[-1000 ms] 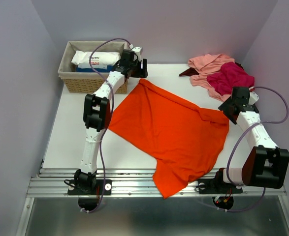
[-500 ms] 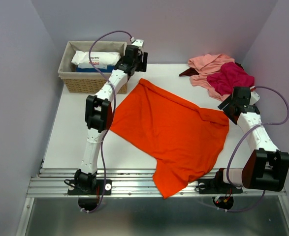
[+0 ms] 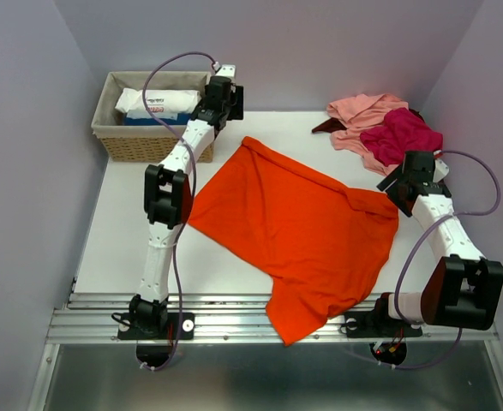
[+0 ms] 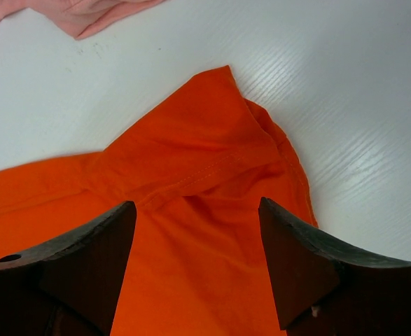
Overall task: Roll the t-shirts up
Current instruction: Fold the T-shirt at the center of the board.
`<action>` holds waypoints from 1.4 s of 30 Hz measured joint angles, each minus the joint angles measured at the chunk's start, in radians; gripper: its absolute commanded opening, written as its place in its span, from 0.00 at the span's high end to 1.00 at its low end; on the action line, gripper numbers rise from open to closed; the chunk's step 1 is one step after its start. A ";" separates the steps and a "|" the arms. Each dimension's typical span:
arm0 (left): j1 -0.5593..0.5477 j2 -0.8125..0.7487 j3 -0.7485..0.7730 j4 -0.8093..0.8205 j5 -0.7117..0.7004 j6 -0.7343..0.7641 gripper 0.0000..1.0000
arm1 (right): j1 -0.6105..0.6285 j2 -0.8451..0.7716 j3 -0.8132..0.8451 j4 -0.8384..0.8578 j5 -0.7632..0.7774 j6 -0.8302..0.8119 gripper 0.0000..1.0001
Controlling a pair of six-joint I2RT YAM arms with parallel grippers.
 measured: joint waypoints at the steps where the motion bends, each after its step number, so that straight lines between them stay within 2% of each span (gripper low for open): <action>1: 0.005 0.000 0.000 0.000 0.000 0.000 0.25 | 0.000 0.003 0.000 0.000 -0.001 0.000 0.24; 6: 0.037 0.000 -0.001 0.002 -0.002 -0.005 0.25 | 0.000 0.019 0.000 0.000 -0.012 0.000 0.24; 23: 0.043 -0.001 -0.010 0.010 0.066 -0.006 0.23 | 0.000 0.022 0.000 0.009 -0.030 0.000 0.24; 31: 0.004 -0.082 -0.054 -0.060 0.038 0.015 0.23 | 0.000 0.019 -0.002 0.010 -0.035 0.000 0.23; 37: -0.083 -0.199 -0.056 -0.079 0.029 0.008 0.28 | 0.000 -0.030 -0.069 0.011 -0.046 0.000 0.25; 40: -0.117 -0.202 -0.037 -0.085 0.031 -0.011 0.35 | 0.000 -0.047 -0.115 0.004 -0.055 0.002 0.26; 42: -0.137 -0.183 -0.023 -0.091 0.035 -0.041 0.36 | 0.000 -0.051 -0.132 -0.001 -0.061 0.003 0.27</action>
